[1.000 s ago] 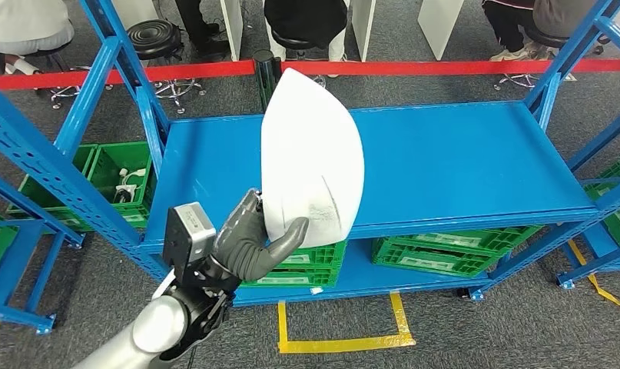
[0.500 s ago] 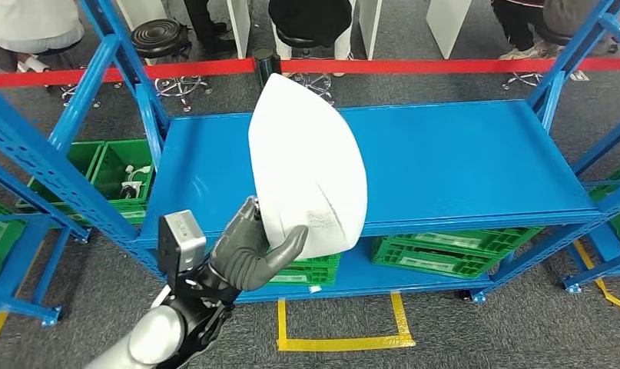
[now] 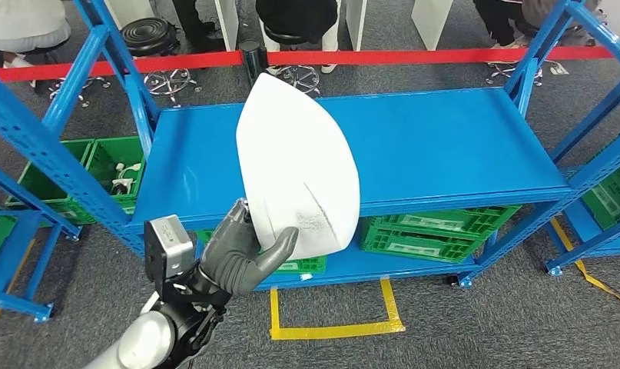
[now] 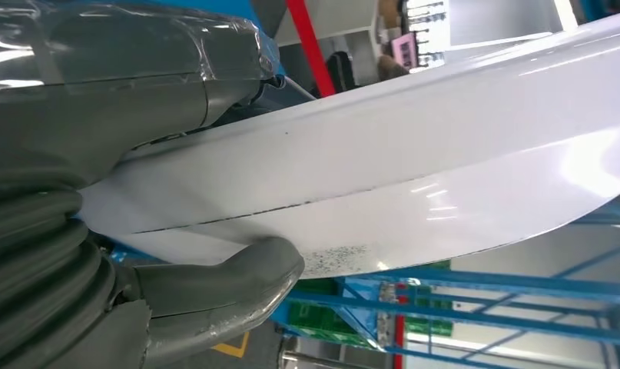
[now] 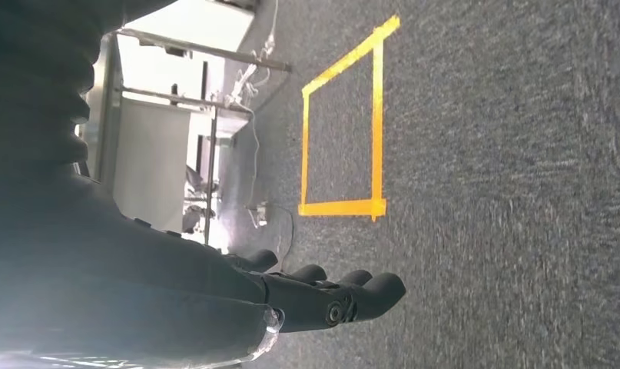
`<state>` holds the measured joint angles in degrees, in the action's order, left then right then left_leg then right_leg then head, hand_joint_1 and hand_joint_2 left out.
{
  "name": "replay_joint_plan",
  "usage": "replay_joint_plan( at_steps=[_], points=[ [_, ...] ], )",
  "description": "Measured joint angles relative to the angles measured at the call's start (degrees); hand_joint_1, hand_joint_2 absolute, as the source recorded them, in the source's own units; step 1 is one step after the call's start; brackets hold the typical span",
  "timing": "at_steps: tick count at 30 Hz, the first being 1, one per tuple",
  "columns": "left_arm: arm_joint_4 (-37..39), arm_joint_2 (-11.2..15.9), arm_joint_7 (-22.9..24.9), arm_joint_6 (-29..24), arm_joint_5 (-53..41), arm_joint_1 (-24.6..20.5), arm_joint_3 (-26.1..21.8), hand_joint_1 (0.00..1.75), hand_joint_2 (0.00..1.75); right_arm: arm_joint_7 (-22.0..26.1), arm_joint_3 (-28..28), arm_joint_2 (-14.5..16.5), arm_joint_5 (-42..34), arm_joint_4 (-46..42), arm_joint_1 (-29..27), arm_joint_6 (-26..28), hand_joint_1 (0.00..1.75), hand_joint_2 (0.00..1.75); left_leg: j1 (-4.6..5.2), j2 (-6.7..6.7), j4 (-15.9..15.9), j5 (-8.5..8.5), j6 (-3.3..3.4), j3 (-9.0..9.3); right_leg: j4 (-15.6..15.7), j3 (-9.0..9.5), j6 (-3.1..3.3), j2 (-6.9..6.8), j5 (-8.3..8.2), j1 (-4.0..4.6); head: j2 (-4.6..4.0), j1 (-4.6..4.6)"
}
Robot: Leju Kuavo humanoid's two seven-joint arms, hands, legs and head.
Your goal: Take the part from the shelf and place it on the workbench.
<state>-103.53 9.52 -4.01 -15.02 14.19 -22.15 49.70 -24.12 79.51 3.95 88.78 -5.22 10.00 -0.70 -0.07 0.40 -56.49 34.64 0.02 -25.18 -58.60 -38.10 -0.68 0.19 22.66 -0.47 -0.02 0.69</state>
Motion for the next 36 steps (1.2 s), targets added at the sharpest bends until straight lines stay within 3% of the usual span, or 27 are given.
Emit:
replay_joint_plan(
  at_steps=[2,3,4,5,7,8,9,10,12,14,15,17,19,20,22,23,24,25,27,29,30,31,33,34,36],
  points=[
    [-0.1,0.0,0.1,0.0,0.0,0.0,0.0,1.75,1.75,0.0,0.0,0.0,0.0,0.0,0.0,0.0,0.00,1.75,0.18,0.15,0.1,-1.22,0.54,-0.73,0.6,-0.15,-0.78,-0.01,-0.93,-0.24,0.00,0.01],
    [-0.1,0.0,0.2,0.0,0.0,0.0,0.0,1.75,1.75,0.0,0.0,0.0,0.0,0.0,-0.1,0.0,0.00,1.75,0.13,0.16,0.3,-2.03,0.92,-1.31,0.5,-0.42,-1.12,-0.01,-0.32,-0.33,0.00,-0.02],
    [-0.1,-0.1,0.2,0.0,0.0,-0.1,0.0,1.75,1.75,0.1,0.0,0.0,-0.1,0.0,-0.1,0.0,0.00,1.75,0.03,0.14,0.4,-2.89,1.32,-2.03,-0.6,-0.92,-1.40,-0.01,1.45,-0.42,0.00,-0.13],
    [-0.1,-0.1,0.2,0.0,0.0,-0.1,0.0,1.75,1.75,0.1,0.0,0.1,-0.1,0.0,-0.2,0.0,0.00,1.75,-0.06,0.13,0.5,-3.77,1.67,-2.90,-2.9,-1.64,-1.61,-0.03,4.34,-0.49,0.00,-0.27],
    [-0.1,-0.2,0.2,0.0,0.0,0.0,0.0,1.75,1.75,0.1,0.0,0.2,-0.1,0.0,-0.2,-0.1,0.00,1.75,0.16,0.25,0.5,-5.23,2.08,-4.70,-10.1,-2.90,-1.89,-0.03,10.40,-0.50,0.00,-0.55],
    [-0.1,-0.1,0.2,0.0,0.0,0.1,0.0,1.75,1.75,0.1,0.0,0.2,-0.1,0.0,-0.1,-0.1,0.00,1.75,0.32,0.30,0.4,-5.96,2.16,-5.65,-13.4,-3.05,-1.95,-0.03,11.87,-0.48,0.00,-0.62],
    [-0.1,-0.1,0.2,0.0,0.0,0.1,0.0,1.75,1.75,0.2,0.0,0.2,-0.1,0.0,0.0,-0.1,0.00,1.75,0.48,0.31,0.4,-6.66,2.19,-6.59,-15.2,-2.48,-1.90,-0.03,11.85,-0.45,0.00,-0.66],
    [-0.1,-0.1,0.3,0.0,0.0,0.2,0.0,1.75,1.75,0.2,0.0,0.2,-0.1,0.0,0.0,-0.1,0.00,1.75,0.63,0.31,0.3,-7.29,2.18,-7.48,-15.2,-1.09,-1.76,-0.03,10.72,-0.40,0.00,-0.69],
    [-0.1,-0.1,0.4,0.0,-0.1,0.2,0.0,1.75,1.75,0.2,0.1,0.2,-0.1,0.0,0.1,-0.1,0.00,1.75,0.82,0.24,0.0,-8.31,2.06,-8.82,-9.6,4.25,-1.13,-0.04,7.99,-0.16,0.00,-0.74],
    [-0.3,-0.1,0.7,0.0,-0.3,0.2,0.0,1.75,1.75,0.3,0.1,0.2,-0.1,0.0,0.3,-0.1,0.00,1.75,1.01,0.00,-0.3,-9.10,1.69,-9.60,-1.2,10.13,-0.28,-0.06,7.80,0.31,0.00,-0.77],
    [-0.4,-0.1,0.8,0.0,-0.5,0.2,0.0,1.75,1.75,0.3,0.1,0.2,-0.2,0.0,0.5,-0.1,0.00,1.75,1.01,-0.21,-0.4,-9.53,1.41,-9.87,1.5,11.80,0.08,-0.03,8.21,0.52,0.00,-0.76],
    [-0.7,0.0,1.1,0.0,-0.9,0.2,0.0,1.75,1.75,0.3,0.1,0.3,-0.4,0.0,0.6,-0.1,0.00,1.75,1.01,-0.58,-0.5,-10.32,0.81,-10.45,3.6,12.40,0.56,-0.01,8.38,0.60,0.00,-0.77],
    [-0.9,0.1,1.3,-0.1,-1.1,0.2,0.0,1.75,1.75,0.3,0.1,0.4,-0.5,0.0,0.5,0.0,0.00,1.75,0.91,-0.56,-1.6,-8.83,0.12,-11.37,4.3,11.62,1.10,-0.23,7.54,0.34,0.00,-0.66],
    [-1.0,0.2,1.4,-0.1,-1.1,0.2,0.0,1.75,1.75,0.3,0.1,0.5,-0.6,0.0,0.4,0.0,0.00,1.75,0.77,-0.48,-3.5,-6.50,-0.25,-12.16,4.5,10.92,1.36,-0.38,6.92,0.16,0.00,-0.52],
    [-1.0,0.3,1.5,-0.1,-1.3,0.3,0.0,1.75,1.75,0.3,0.1,0.5,-0.6,0.0,0.3,0.0,0.00,1.75,0.24,-0.36,-10.1,-0.71,-0.98,-14.03,4.3,9.07,1.58,-0.51,5.62,0.13,0.00,-0.25],
    [-1.0,0.3,1.5,-0.2,-1.6,0.4,0.0,1.75,1.75,0.3,0.1,0.5,-0.6,0.0,0.3,0.0,0.00,1.75,0.00,-0.36,-13.6,0.99,-1.29,-14.72,4.1,8.04,1.51,-0.59,4.95,0.12,0.00,-0.14],
    [-1.1,0.4,1.7,-0.3,-1.9,0.5,0.0,1.75,1.75,0.4,0.1,0.6,-0.6,0.0,0.3,0.0,0.00,1.75,-0.20,-0.35,-16.1,1.11,-1.52,-14.82,3.9,6.99,1.40,-0.68,4.31,0.10,0.00,-0.04],
    [-1.2,0.4,1.8,-0.4,-2.3,0.6,0.1,1.75,1.75,0.4,0.1,0.6,-0.6,0.0,0.2,0.0,0.00,1.75,-0.37,-0.36,-16.9,-0.15,-1.68,-14.08,3.6,5.91,1.24,-0.77,3.70,0.06,0.00,0.05],
    [-1.5,0.5,2.1,-0.6,-3.0,0.7,0.1,1.75,1.75,0.5,0.1,0.7,-0.7,0.0,0.3,0.0,0.00,1.75,-0.68,-0.33,-13.2,-3.42,-1.82,-9.76,2.8,3.91,0.79,-0.87,2.69,-0.05,0.00,0.26],
    [-2.3,0.5,2.3,-0.8,-3.6,0.8,0.2,1.75,1.75,0.7,0.2,0.8,-0.7,0.0,0.3,0.0,0.00,1.75,-0.79,-0.10,-5.1,-3.11,-1.61,-3.40,1.9,2.55,0.21,-0.81,1.93,-0.01,0.00,0.74],
    [-2.6,0.5,2.4,-0.9,-3.9,0.8,0.3,1.75,1.75,0.9,0.3,0.8,-0.7,0.0,0.3,0.0,0.00,1.75,-0.74,0.07,-2.0,-2.14,-1.39,-1.31,1.7,2.16,-0.13,-0.78,1.48,0.00,0.00,0.98],
    [-3.0,0.5,2.5,-0.9,-4.1,0.9,0.3,1.75,1.75,1.1,0.4,0.8,-0.7,0.0,0.3,0.0,0.00,1.75,-0.59,0.24,-0.1,-1.37,-1.07,-0.31,1.5,1.80,-0.49,-0.76,0.95,-0.03,0.00,1.19],
    [-3.4,0.5,2.8,-0.9,-4.3,1.2,0.4,1.75,1.75,1.7,0.4,0.7,-0.7,0.0,0.2,0.0,0.00,1.75,-0.41,0.29,0.6,-1.65,0.00,-1.04,1.5,1.10,-1.24,-0.71,0.38,-0.28,0.00,1.34],
    [-3.5,0.5,2.9,-0.8,-4.3,1.4,0.5,1.75,1.75,2.0,0.5,0.7,-0.7,0.0,0.1,0.0,0.00,1.75,-0.40,0.24,0.6,-2.20,0.67,-1.65,0.8,0.60,-1.53,-0.66,1.54,-0.40,0.00,1.31],
    [-3.7,0.5,3.0,-0.6,-4.4,1.7,0.6,1.75,1.75,2.6,0.5,0.8,-0.7,0.0,0.0,0.0,0.00,1.75,-0.36,0.12,0.7,-3.46,1.73,-3.03,-3.8,-0.74,-1.87,-0.59,6.86,-0.56,0.00,1.03]
  ],
)
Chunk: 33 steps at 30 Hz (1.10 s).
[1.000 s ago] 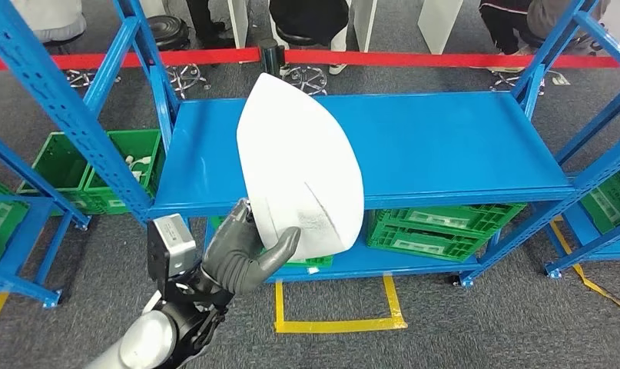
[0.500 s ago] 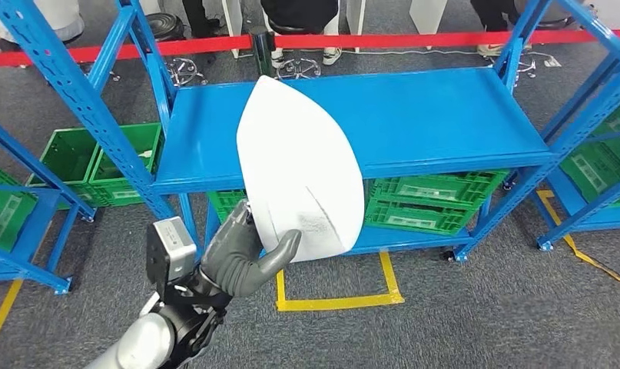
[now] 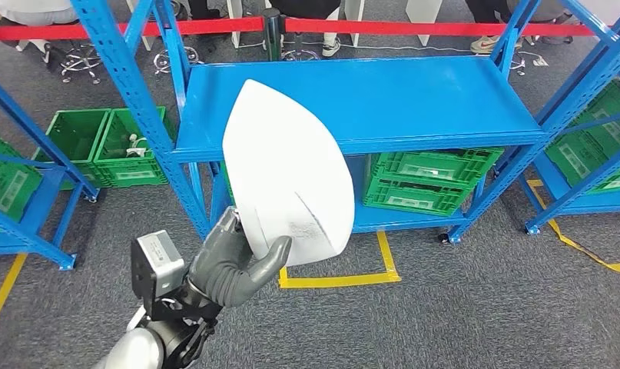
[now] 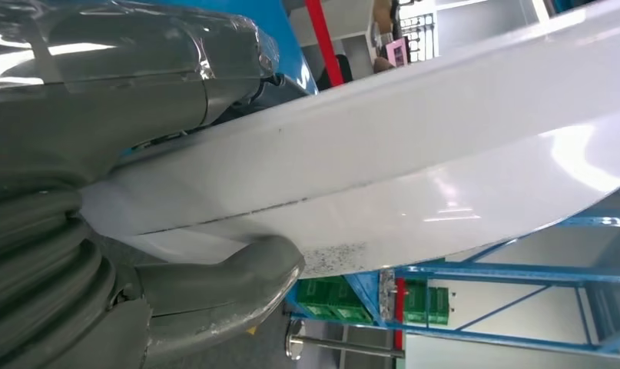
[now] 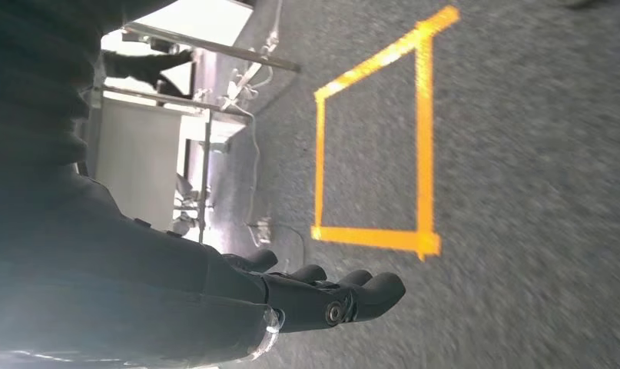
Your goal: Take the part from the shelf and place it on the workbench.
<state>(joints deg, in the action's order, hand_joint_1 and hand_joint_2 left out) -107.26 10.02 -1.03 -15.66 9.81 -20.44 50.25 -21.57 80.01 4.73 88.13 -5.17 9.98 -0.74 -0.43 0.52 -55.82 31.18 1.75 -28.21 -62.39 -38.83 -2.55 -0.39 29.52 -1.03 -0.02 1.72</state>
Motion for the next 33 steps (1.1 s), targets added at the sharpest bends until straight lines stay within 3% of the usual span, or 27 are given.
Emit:
replay_joint_plan(
  at_steps=[1,2,3,4,5,7,9,11,13,14,17,18,19,20,21,23,25,28,30,32,33],
  points=[
    [-0.1,0.0,0.0,0.0,-0.1,0.2,0.0,1.75,1.75,0.2,0.0,0.0,0.0,0.0,0.0,0.0,0.00,1.75,0.14,0.01,0.0,-0.59,0.28,-0.78,-3.7,-0.72,-0.06,0.02,2.94,0.00,0.00,-0.18],
    [-0.2,0.0,-0.1,0.1,-0.2,0.4,0.1,1.75,1.75,0.5,0.0,0.1,0.0,0.0,0.0,-0.1,0.00,1.75,0.32,-0.01,0.0,-1.17,0.41,-1.58,-7.4,-1.23,-0.08,0.03,4.79,0.01,0.00,-0.24],
    [-0.2,0.0,-0.2,0.1,-0.3,0.6,0.1,1.75,1.75,0.7,0.1,0.0,0.0,0.0,0.0,-0.2,0.00,1.75,0.52,-0.06,0.0,-1.75,0.49,-2.39,-10.3,-1.34,-0.01,0.05,5.14,0.04,0.00,-0.25],
    [-0.2,0.0,-0.2,0.1,-0.4,0.8,0.1,1.75,1.75,0.9,0.1,0.0,0.1,0.0,0.1,-0.2,0.00,1.75,0.73,-0.12,-0.1,-2.34,0.52,-3.17,-11.6,-0.84,0.15,0.07,4.17,0.08,0.00,-0.26],
    [-0.3,0.0,-0.3,0.1,-0.4,0.9,0.2,1.75,1.75,1.0,0.2,-0.1,0.1,0.0,0.1,-0.3,0.00,1.75,0.92,-0.19,-0.1,-2.87,0.50,-3.82,-11.0,0.46,0.44,0.09,2.42,0.17,0.00,-0.26],
    [-0.4,0.0,-0.4,0.1,-0.5,1.1,0.3,1.75,1.75,1.3,0.4,-0.2,0.1,0.0,0.1,-0.3,0.00,1.75,1.25,-0.30,-0.1,-3.70,0.35,-4.68,-4.3,5.72,1.40,0.16,-0.21,0.64,0.00,-0.24],
    [-0.7,0.0,-0.4,0.2,-0.5,1.2,0.4,1.75,1.75,1.4,0.4,-0.2,0.1,0.0,0.2,-0.3,0.00,1.75,1.51,-0.49,-0.2,-4.38,-0.02,-5.14,3.7,10.89,2.26,0.20,-0.04,1.09,0.00,-0.15],
    [-1.0,0.0,-0.5,0.3,-0.5,1.2,0.4,1.75,1.75,1.5,0.4,-0.3,0.1,0.0,0.3,-0.3,0.00,1.75,1.64,-0.73,-0.4,-5.01,-0.53,-5.58,7.0,12.34,2.51,0.20,0.60,1.16,0.00,-0.03],
    [-1.2,0.1,-0.6,0.4,-0.6,1.2,0.6,1.75,1.75,1.6,0.5,-0.3,0.1,0.0,0.3,-0.3,0.00,1.75,1.66,-0.74,-1.3,-4.38,-1.15,-6.47,8.0,12.30,2.73,0.15,0.63,0.85,0.00,0.16],
    [-1.3,0.1,-0.7,0.4,-0.6,1.2,0.6,1.75,1.75,1.7,0.5,-0.3,0.2,0.0,0.3,-0.3,0.00,1.75,1.59,-0.67,-2.9,-3.07,-1.51,-7.33,8.5,12.23,2.95,0.12,0.54,0.68,0.00,0.43],
    [-1.3,0.2,-0.7,0.6,-0.9,1.6,0.9,1.75,1.75,2.3,0.6,-0.4,0.6,0.0,0.1,-0.2,0.00,1.75,1.00,-0.50,-13.3,2.73,-2.53,-11.64,8.5,11.38,3.42,0.04,0.12,0.71,0.00,1.40],
    [-1.3,0.3,-0.7,0.6,-1.0,1.8,0.9,1.75,1.75,2.4,0.7,-0.4,0.7,0.0,0.0,-0.2,0.00,1.75,0.89,-0.49,-16.1,3.56,-2.68,-12.63,8.2,11.09,3.44,0.00,0.06,0.77,0.00,1.61],
    [-1.3,0.3,-0.7,0.6,-1.0,1.9,1.0,1.75,1.75,2.5,0.8,-0.4,0.7,0.0,0.0,-0.3,0.00,1.75,0.84,-0.49,-16.9,3.22,-2.70,-12.68,8.0,10.86,3.47,-0.04,0.04,0.83,0.00,1.83],
    [-1.3,0.4,-0.7,0.6,-1.0,2.0,1.0,1.75,1.75,2.5,0.9,-0.4,0.8,0.0,0.0,-0.4,0.00,1.75,0.85,-0.49,-15.8,1.96,-2.59,-11.76,7.7,10.70,3.46,-0.05,0.05,0.91,0.00,2.09],
    [-1.3,0.4,-0.7,0.6,-1.1,2.0,1.0,1.75,1.75,2.5,0.9,-0.4,0.8,0.0,0.1,-0.5,0.00,1.75,0.94,-0.78,-12.6,0.02,-2.27,-9.84,7.5,10.65,3.45,-0.17,0.10,1.04,0.00,2.39],
    [-1.4,0.5,-0.6,0.6,-1.3,2.0,1.0,1.75,1.75,2.5,1.0,-0.3,1.1,0.0,0.1,-0.7,0.00,1.75,1.50,-2.70,-5.5,-2.57,-1.19,-5.73,7.3,10.63,3.33,-0.41,0.23,1.35,0.00,2.89],
    [-1.7,0.6,-0.4,0.6,-1.6,2.0,1.0,1.75,1.75,2.4,1.0,-0.1,1.3,0.0,-0.1,-0.8,0.00,1.75,2.07,-4.11,-2.0,-2.96,-0.35,-3.92,7.2,10.59,3.00,-1.03,0.29,1.56,0.00,3.19],
    [-2.3,0.8,0.3,0.2,-2.3,2.2,1.0,1.75,1.75,2.0,1.0,0.0,1.6,0.0,0.0,-0.9,0.00,1.75,1.65,-2.70,-0.5,-2.98,0.22,-3.60,6.7,10.34,2.23,-1.73,1.05,1.63,0.00,3.46],
    [-2.8,0.8,1.1,-0.3,-2.9,2.7,1.0,1.75,1.75,1.5,1.0,0.1,1.8,0.0,0.0,-1.1,0.00,1.75,1.12,-1.70,0.2,-3.26,0.64,-3.52,2.9,8.73,1.58,-0.68,3.84,1.41,0.00,3.09],
    [-3.2,1.0,2.3,-0.8,-3.8,3.7,1.0,1.75,1.75,0.6,1.0,0.2,1.9,0.1,-0.1,-1.3,0.00,1.75,1.05,-0.72,0.3,-3.43,0.81,-3.64,-4.9,5.45,1.02,0.07,7.65,0.95,0.00,2.56],
    [-3.5,1.1,3.0,-1.0,-4.3,4.4,1.0,1.75,1.75,0.0,0.9,0.3,1.9,0.1,-0.2,-1.5,0.00,1.75,1.03,-0.21,0.2,-3.47,0.78,-3.64,-8.1,4.08,0.78,0.12,8.64,0.71,0.00,2.36]
  ],
)
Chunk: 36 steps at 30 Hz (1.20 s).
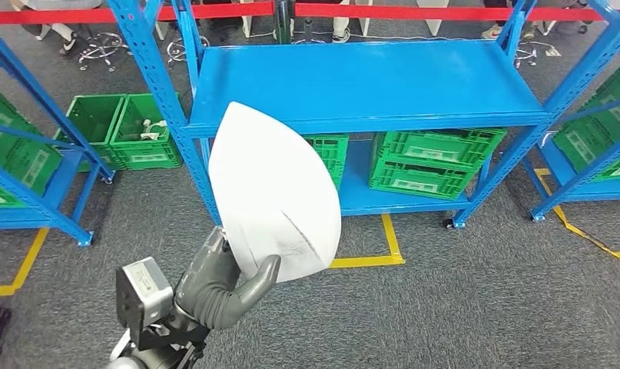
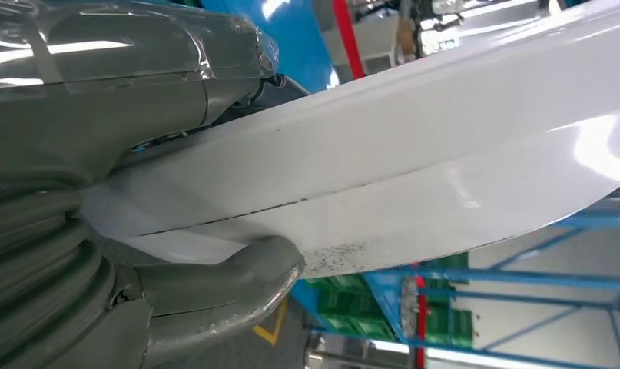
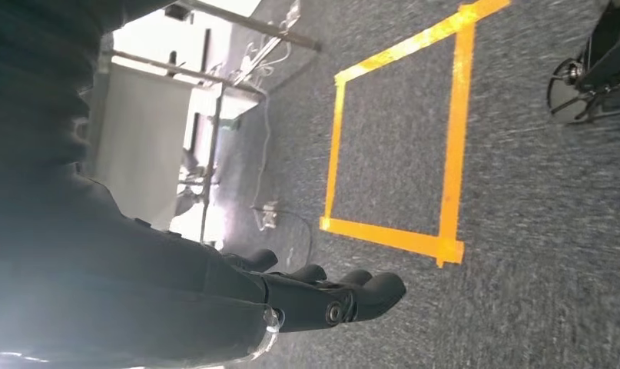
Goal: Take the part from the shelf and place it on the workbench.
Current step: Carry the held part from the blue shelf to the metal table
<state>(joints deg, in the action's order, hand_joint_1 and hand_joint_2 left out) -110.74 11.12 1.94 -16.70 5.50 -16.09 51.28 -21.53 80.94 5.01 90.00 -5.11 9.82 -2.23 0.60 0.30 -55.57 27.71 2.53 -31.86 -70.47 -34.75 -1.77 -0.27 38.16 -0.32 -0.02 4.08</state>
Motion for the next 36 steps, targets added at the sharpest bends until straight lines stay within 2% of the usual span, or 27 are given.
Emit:
replay_joint_plan(
  at_steps=[1,2,3,5,6,7,9,10,11,13,15,16,17,18,20,22,23,24,25,27,29,30,31,32,33,35,36],
  points=[
    [-0.3,0.2,0.7,-0.2,-0.5,0.7,0.0,1.75,1.75,-0.5,0.0,0.0,0.0,0.0,-0.1,-0.2,0.00,1.75,-0.05,0.52,0.0,-0.04,-0.06,0.01,-1.5,-0.68,-0.23,0.02,-0.07,-0.22,0.00,-0.10],
    [-0.6,0.4,1.2,-0.4,-0.8,1.3,0.0,1.75,1.75,-1.0,-0.1,0.0,0.0,0.0,-0.1,-0.3,0.00,1.75,-0.13,1.07,-0.1,-0.07,-0.18,0.03,-0.5,-0.28,-0.41,0.10,-1.45,-0.45,0.00,-0.19],
    [-1.0,0.5,1.5,-0.5,-1.1,1.8,0.0,1.75,1.75,-1.2,-0.1,0.0,0.0,0.0,-0.1,-0.4,0.00,1.75,-0.25,1.68,-0.3,-0.06,-0.35,0.05,2.6,1.07,-0.58,0.40,-3.74,-0.71,0.00,-0.23],
    [-1.7,0.8,1.9,-0.6,-1.4,2.2,0.0,1.75,1.75,-1.5,-0.2,0.1,0.0,0.0,-0.2,-0.4,0.00,1.75,-0.38,2.96,-0.8,-0.01,-0.92,-0.29,10.2,4.30,-0.80,2.85,-7.54,-1.32,0.00,-0.38],
    [-2.0,0.9,2.0,-0.6,-1.4,2.3,0.0,1.75,1.75,-1.6,-0.2,0.2,0.0,0.0,-0.3,-0.5,0.00,1.75,-0.40,3.58,-1.1,-0.07,-1.31,-0.70,12.7,5.32,-0.71,3.96,-8.22,-1.52,0.00,-0.47],
    [-2.3,1.0,2.1,-0.6,-1.5,2.5,0.0,1.75,1.75,-1.7,-0.2,0.2,0.0,0.1,-0.3,-0.5,0.00,1.75,-0.43,4.20,-1.3,-0.25,-1.74,-1.20,13.8,5.64,-0.51,4.72,-8.17,-1.58,0.00,-0.54],
    [-2.8,1.2,2.5,-0.7,-1.6,3.0,-0.1,1.75,1.75,-1.7,-0.4,0.3,0.0,0.1,-0.4,-0.6,0.00,1.75,-0.59,5.27,-1.5,-0.67,-2.58,-2.01,14.2,5.52,0.27,3.88,-8.04,-1.48,0.00,-0.59],
    [-3.1,1.4,2.7,-0.9,-1.6,3.4,-0.1,1.75,1.75,-1.5,-0.7,0.3,0.0,0.0,-0.4,-0.6,0.00,1.75,-0.58,4.54,-1.8,-0.45,-2.92,-2.34,14.3,5.46,0.69,3.25,-8.23,-1.46,0.00,-0.57],
    [-3.4,1.6,2.7,-1.0,-1.7,3.7,-0.1,1.75,1.75,-1.2,-0.9,0.3,0.0,0.0,-0.4,-0.6,0.00,1.75,-0.57,3.17,-2.9,0.41,-3.20,-2.94,14.4,5.45,1.12,2.57,-8.42,-1.44,0.00,-0.39],
    [-3.8,2.0,2.6,-1.3,-1.8,4.2,-0.2,1.75,1.75,-0.6,-1.4,0.2,0.0,0.0,-0.5,-0.5,0.00,1.75,-0.67,-0.01,-8.4,3.86,-3.68,-5.46,14.5,5.36,1.67,1.17,-8.66,-1.24,0.00,0.11],
    [-3.8,2.2,2.5,-1.4,-1.9,4.6,-0.2,1.75,1.75,-0.3,-1.7,0.0,0.0,-0.1,-0.6,-0.4,0.00,1.75,-1.00,-0.61,-15.6,7.11,-4.04,-8.69,14.5,5.15,1.79,-0.43,-8.69,-0.98,0.00,0.46],
    [-3.8,2.3,2.5,-1.4,-1.9,4.9,-0.2,1.75,1.75,-0.3,-1.8,0.0,0.0,-0.2,-0.6,-0.4,0.00,1.75,-1.09,-0.59,-17.5,7.52,-4.13,-9.40,14.4,5.10,1.79,-1.25,-8.68,-0.90,0.00,0.50],
    [-3.8,2.5,2.5,-1.5,-1.9,5.1,-0.2,1.75,1.75,-0.2,-2.0,-0.1,0.0,-0.2,-0.6,-0.3,0.00,1.75,-1.13,-0.62,-17.2,6.85,-4.15,-8.98,14.4,5.09,1.78,-1.99,-8.67,-0.85,0.00,0.54],
    [-3.9,2.6,2.5,-1.5,-1.9,5.2,-0.2,1.75,1.75,-0.2,-2.2,-0.1,0.0,-0.2,-0.6,-0.3,0.00,1.75,-1.12,-0.87,-14.9,5.35,-4.08,-7.49,14.3,5.11,1.73,-2.64,-8.64,-0.82,0.00,0.56],
    [-4.0,2.7,2.5,-1.5,-1.9,5.2,-0.2,1.75,1.75,-0.2,-2.6,-0.1,0.0,-0.2,-0.3,-0.3,0.00,1.75,-0.84,-3.11,-7.6,2.26,-3.78,-3.06,14.1,5.18,1.46,-3.67,-8.48,-0.61,0.00,0.65],
    [-4.3,2.7,2.5,-1.5,-2.0,5.2,-0.2,1.75,1.75,-0.1,-2.9,-0.2,0.0,-0.2,-0.2,-0.3,0.00,1.75,-0.41,-5.07,-2.9,1.43,-3.18,-0.61,13.9,5.18,0.94,-4.62,-8.29,-0.27,0.00,0.62],
    [-4.4,2.8,2.4,-1.5,-2.0,5.3,-0.2,1.75,1.75,-0.1,-3.0,-0.2,0.0,-0.2,-0.3,-0.3,0.00,1.75,-0.18,-5.04,-2.3,1.67,-2.85,-0.53,13.9,5.22,0.64,-5.20,-8.25,-0.16,0.00,0.53],
    [-4.5,2.8,2.4,-1.5,-2.0,5.3,-0.2,1.75,1.75,-0.1,-3.1,-0.2,0.0,-0.2,-0.2,-0.3,0.00,1.75,-0.18,-4.31,-2.2,1.61,-2.40,-0.68,14.0,5.30,0.38,-5.90,-8.22,-0.18,0.00,0.41],
    [-4.5,2.9,2.4,-1.5,-2.1,5.4,-0.2,1.75,1.75,-0.1,-3.1,-0.3,0.0,-0.2,-0.2,-0.3,0.00,1.75,-0.23,-3.56,-2.1,1.41,-2.02,-0.81,13.9,5.36,0.01,-5.82,-7.93,-0.29,0.00,0.24],
    [-4.8,3.0,2.4,-1.5,-2.1,5.5,-0.2,1.75,1.75,0.0,-3.2,-0.3,0.0,-0.2,-0.1,-0.3,0.00,1.75,-0.40,-2.06,-1.9,0.99,-1.29,-0.98,11.2,4.42,-0.55,-3.52,-5.70,-0.51,0.00,-0.13],
    [-4.9,3.0,2.2,-1.5,-2.1,5.5,-0.2,1.75,1.75,0.1,-3.4,-0.3,0.0,-0.2,-0.3,-0.3,0.00,1.75,-0.35,-0.50,-1.9,0.72,-0.79,-1.13,4.1,1.42,-0.67,-0.72,-1.69,-0.57,0.00,-0.72],
    [-4.9,3.0,1.9,-1.5,-2.1,5.6,-0.2,1.75,1.75,0.3,-3.4,-0.4,0.0,-0.2,-0.4,-0.2,0.00,1.75,-0.21,0.33,-1.9,0.64,-0.60,-1.17,0.2,-0.26,-0.58,-0.27,-0.15,-0.54,0.00,-0.98],
    [-4.9,3.0,1.5,-1.5,-2.1,5.7,-0.2,1.75,1.75,0.5,-3.5,-0.5,0.0,-0.2,-0.5,-0.1,0.00,1.75,-0.04,1.21,-1.9,0.57,-0.47,-1.19,-2.3,-1.43,-0.41,-0.05,0.39,-0.48,0.00,-1.21],
    [-4.9,3.0,1.0,-1.5,-2.1,5.8,-0.2,1.75,1.75,0.8,-3.5,-0.6,0.0,-0.2,-0.6,0.0,0.00,1.75,0.10,2.07,-1.9,0.52,-0.38,-1.17,-2.7,-1.71,-0.15,0.09,-0.28,-0.38,0.00,-1.39],
    [-4.9,3.0,0.4,-1.5,-2.0,5.9,-0.2,1.75,1.75,1.1,-3.5,-0.7,0.0,-0.2,-0.6,0.2,0.00,1.75,0.22,2.88,-1.9,0.47,-0.34,-1.11,-1.0,-1.04,0.20,0.32,-1.99,-0.23,0.00,-1.54],
    [-4.8,3.0,-0.6,-1.5,-1.9,6.0,-0.2,1.75,1.75,1.5,-3.5,-1.0,-0.1,-0.2,-0.4,0.5,0.00,1.75,0.35,4.21,-1.9,0.40,-0.35,-0.99,6.5,2.00,1.25,2.11,-6.42,0.11,0.00,-1.76],
    [-4.7,3.0,-1.0,-1.5,-1.9,6.0,-0.2,1.75,1.75,1.5,-3.5,-1.2,-0.3,-0.2,-0.3,0.7,0.00,1.75,0.39,4.77,-2.0,0.35,-0.42,-1.04,9.8,3.35,1.74,3.19,-7.85,0.18,0.00,-1.80]
  ],
)
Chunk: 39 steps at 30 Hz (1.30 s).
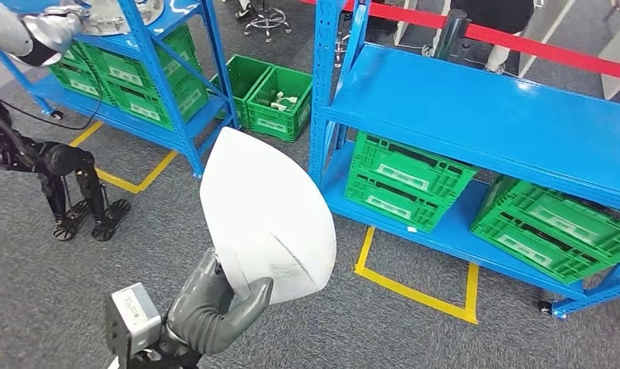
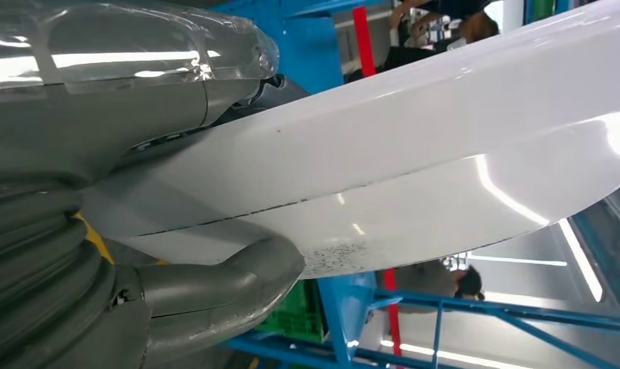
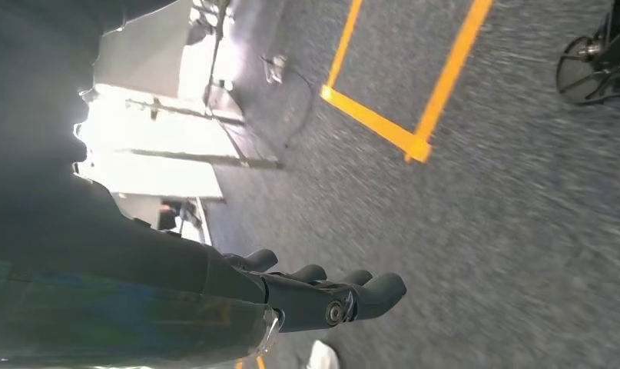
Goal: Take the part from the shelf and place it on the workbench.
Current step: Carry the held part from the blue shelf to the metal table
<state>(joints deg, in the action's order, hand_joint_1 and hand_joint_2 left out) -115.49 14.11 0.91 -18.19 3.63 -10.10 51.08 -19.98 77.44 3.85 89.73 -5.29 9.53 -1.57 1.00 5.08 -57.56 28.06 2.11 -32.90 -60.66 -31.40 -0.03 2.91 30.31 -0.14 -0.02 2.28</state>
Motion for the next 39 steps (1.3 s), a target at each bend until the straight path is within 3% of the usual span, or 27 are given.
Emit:
replay_joint_plan(
  at_steps=[2,4,6,8,10,11,12,13,14,16,17,19,21,22,24,25,26,27,28,30,32,34,35,36,38,39],
  points=[
    [0.1,0.0,-0.8,0.0,0.1,0.1,0.0,1.75,1.75,0.0,0.0,-0.4,-0.3,0.0,0.2,0.2,0.00,1.75,-0.10,0.95,-0.1,-0.26,-0.43,-0.44,3.3,1.29,0.62,1.10,-0.62,0.14,0.00,-0.18],
    [0.2,0.0,-1.6,0.1,0.3,0.2,-0.1,1.75,1.75,0.1,0.0,-0.6,-0.8,0.0,0.3,0.6,0.00,1.75,-0.19,1.36,-0.1,-0.43,-0.98,-0.92,4.3,1.63,0.71,0.09,-0.80,0.07,0.00,-0.43],
    [0.2,0.0,-2.3,0.2,0.5,0.3,-0.3,1.75,1.75,0.2,0.0,-0.6,-1.2,-0.1,0.4,1.1,0.00,1.75,-0.06,-1.47,-2.0,1.07,-1.58,-1.93,5.2,1.97,0.82,-1.10,-1.32,-0.23,0.00,-0.33],
    [0.4,-0.1,-3.3,0.2,0.6,0.5,-0.5,1.75,1.75,0.0,0.0,-0.7,-1.4,-0.2,0.4,1.5,0.00,1.75,-0.46,-4.70,-7.9,4.56,-2.45,-4.88,5.6,2.12,0.93,-2.44,-1.51,-0.37,0.00,0.03],
    [0.7,-0.1,-4.5,-0.5,0.5,1.1,-1.0,1.75,1.75,-0.7,0.0,-1.1,-1.0,-0.2,0.3,1.7,0.00,1.75,-1.41,-5.15,-14.3,6.95,-3.34,-8.09,5.6,2.08,0.84,-3.94,-1.44,-0.47,0.00,0.27],
    [0.7,-0.1,-5.0,-1.1,0.4,1.5,-1.2,1.75,1.75,-1.0,0.0,-1.3,-0.6,-0.2,0.3,1.8,0.00,1.75,-1.80,-5.23,-15.2,6.68,-3.72,-8.55,5.6,2.11,0.70,-4.67,-1.35,-0.58,0.00,0.30],
    [0.8,-0.1,-5.5,-1.8,0.3,1.9,-1.4,1.75,1.75,-1.2,0.0,-1.5,-0.3,-0.2,0.3,1.8,0.00,1.75,-2.11,-5.53,-13.9,5.32,-4.08,-7.76,5.5,2.19,0.47,-5.36,-1.22,-0.74,0.00,0.33],
    [0.8,-0.1,-5.9,-2.5,0.2,2.3,-1.6,1.75,1.75,-1.1,0.0,-1.8,-0.1,-0.2,0.4,1.9,0.00,1.75,-2.32,-6.41,-10.6,3.29,-4.37,-5.91,5.4,2.34,0.14,-5.97,-1.01,-0.93,0.00,0.37],
    [0.8,0.0,-6.3,-3.2,0.3,2.6,-1.7,1.75,1.75,-0.7,-0.1,-2.1,0.1,-0.2,0.4,2.0,0.00,1.75,-2.30,-8.15,-6.8,1.72,-4.68,-3.81,5.2,2.49,-0.27,-6.48,-0.76,-1.05,0.00,0.46],
    [0.7,0.0,-7.0,-3.9,0.6,2.9,-2.2,1.75,1.75,0.5,-0.3,-2.7,0.3,-0.3,0.5,2.5,0.00,1.75,-1.94,-10.93,-1.6,0.33,-4.17,-1.10,4.6,2.66,-1.25,-7.49,-0.13,-0.96,0.00,0.68],
    [0.7,0.0,-7.3,-4.0,0.7,3.1,-2.5,1.75,1.75,1.1,-0.5,-3.1,0.3,-0.3,0.6,2.7,0.00,1.75,-1.66,-11.34,-1.0,0.58,-3.63,-0.92,4.5,2.74,-1.61,-8.06,0.09,-0.85,0.00,0.64],
    [0.7,0.0,-7.6,-4.1,0.8,3.4,-2.8,1.75,1.75,2.0,-0.8,-3.7,0.3,-0.3,0.6,2.9,0.00,1.75,-1.45,-9.77,-1.0,0.53,-2.37,-1.16,4.5,3.09,-2.17,-9.42,0.40,-0.91,0.00,0.27],
    [0.6,0.0,-7.6,-4.2,0.8,3.6,-2.9,1.75,1.75,2.5,-1.0,-4.0,0.3,-0.3,0.6,2.9,0.00,1.75,-1.45,-8.00,-0.9,0.30,-1.61,-1.22,3.1,2.96,-2.61,-8.25,2.02,-1.22,0.00,-0.15],
    [0.5,0.0,-7.6,-4.3,0.7,3.7,-2.9,1.75,1.75,2.5,-1.1,-4.0,0.3,-0.3,0.6,2.9,0.00,1.75,-1.45,-7.13,-0.8,0.18,-1.26,-1.20,0.6,2.07,-2.70,-6.76,3.77,-1.30,0.00,-0.42],
    [0.5,0.0,-7.6,-4.7,0.5,3.9,-2.9,1.75,1.75,2.2,-1.3,-3.9,0.3,-0.2,0.4,2.7,0.00,1.75,-1.20,-5.31,-0.8,0.07,-0.71,-1.23,-7.5,-1.37,-2.41,-3.98,7.92,-1.20,0.00,-0.94],
    [0.5,0.0,-7.5,-4.9,0.3,4.0,-2.9,1.75,1.75,2.0,-1.3,-3.8,0.3,-0.2,0.3,2.6,0.00,1.75,-1.00,-4.35,-0.8,0.02,-0.50,-1.23,-11.1,-3.07,-2.18,-3.47,9.17,-1.06,0.00,-1.13],
    [0.4,0.0,-7.5,-5.0,0.2,4.2,-2.9,1.75,1.75,1.8,-1.4,-3.8,0.3,-0.1,0.2,2.5,0.00,1.75,-0.78,-3.36,-0.8,-0.02,-0.36,-1.19,-12.9,-4.08,-1.86,-3.21,9.23,-0.90,0.00,-1.28],
    [0.4,0.0,-7.4,-5.1,0.1,4.3,-2.9,1.75,1.75,1.7,-1.4,-3.7,0.3,-0.1,0.2,2.4,0.00,1.75,-0.59,-2.41,-0.8,-0.07,-0.26,-1.12,-12.4,-4.13,-1.42,-3.01,8.02,-0.70,0.00,-1.39],
    [0.4,0.0,-7.4,-5.1,0.0,4.5,-2.9,1.75,1.75,1.6,-1.5,-3.7,0.3,-0.1,0.3,2.3,0.00,1.75,-0.42,-1.56,-0.8,-0.09,-0.22,-1.00,-9.6,-3.19,-0.91,-2.64,5.82,-0.47,0.00,-1.47],
    [0.4,0.0,-7.3,-5.1,0.0,4.6,-2.9,1.75,1.75,1.6,-1.7,-3.7,0.3,-0.1,0.4,2.2,0.00,1.75,-0.21,-0.08,-0.9,-0.17,-0.25,-0.95,-1.9,-0.45,0.28,-0.34,1.41,-0.08,0.00,-1.53],
    [0.4,0.0,-7.4,-5.1,0.0,4.6,-2.9,1.75,1.75,1.6,-1.9,-3.8,0.3,-0.1,0.5,2.2,0.00,1.75,-0.35,1.14,-1.0,-0.41,-0.64,-1.39,2.5,1.08,0.76,1.63,-0.06,0.15,0.00,-1.54],
    [0.4,0.0,-7.5,-5.1,0.0,4.7,-2.9,1.75,1.75,1.6,-2.0,-3.9,0.3,-0.1,0.5,2.2,0.00,1.75,-0.60,2.25,-0.9,-0.82,-1.33,-1.91,3.4,1.36,0.78,1.18,-0.13,0.22,0.00,-1.65],
    [0.4,0.0,-7.6,-5.0,0.0,4.8,-2.9,1.75,1.75,1.6,-2.1,-3.9,0.3,-0.1,0.6,2.2,0.00,1.75,-0.54,1.35,-1.0,-0.71,-1.58,-2.10,3.8,1.53,0.89,0.60,-0.44,0.17,0.00,-1.70],
    [0.3,0.0,-7.7,-5.0,0.0,4.8,-2.9,1.75,1.75,1.6,-2.1,-3.9,0.3,-0.1,0.7,2.2,0.00,1.75,-0.43,-0.49,-1.7,-0.06,-1.82,-2.50,4.3,1.74,1.03,-0.01,-0.74,0.09,0.00,-1.61],
    [0.3,0.0,-7.8,-5.0,0.0,4.8,-3.0,1.75,1.75,1.6,-2.3,-3.9,0.3,-0.1,0.6,2.2,0.00,1.75,-0.53,-4.76,-6.4,3.11,-2.39,-4.73,5.0,2.07,1.20,-1.38,-1.15,-0.02,0.00,-1.33],
    [0.3,0.0,-7.8,-5.0,0.0,4.8,-3.0,1.75,1.75,1.6,-2.3,-3.9,0.3,-0.1,0.5,2.2,0.00,1.75,-0.86,-5.58,-10.0,4.99,-2.81,-6.48,5.1,2.07,1.25,-2.16,-1.15,-0.01,0.00,-1.18]
  ],
)
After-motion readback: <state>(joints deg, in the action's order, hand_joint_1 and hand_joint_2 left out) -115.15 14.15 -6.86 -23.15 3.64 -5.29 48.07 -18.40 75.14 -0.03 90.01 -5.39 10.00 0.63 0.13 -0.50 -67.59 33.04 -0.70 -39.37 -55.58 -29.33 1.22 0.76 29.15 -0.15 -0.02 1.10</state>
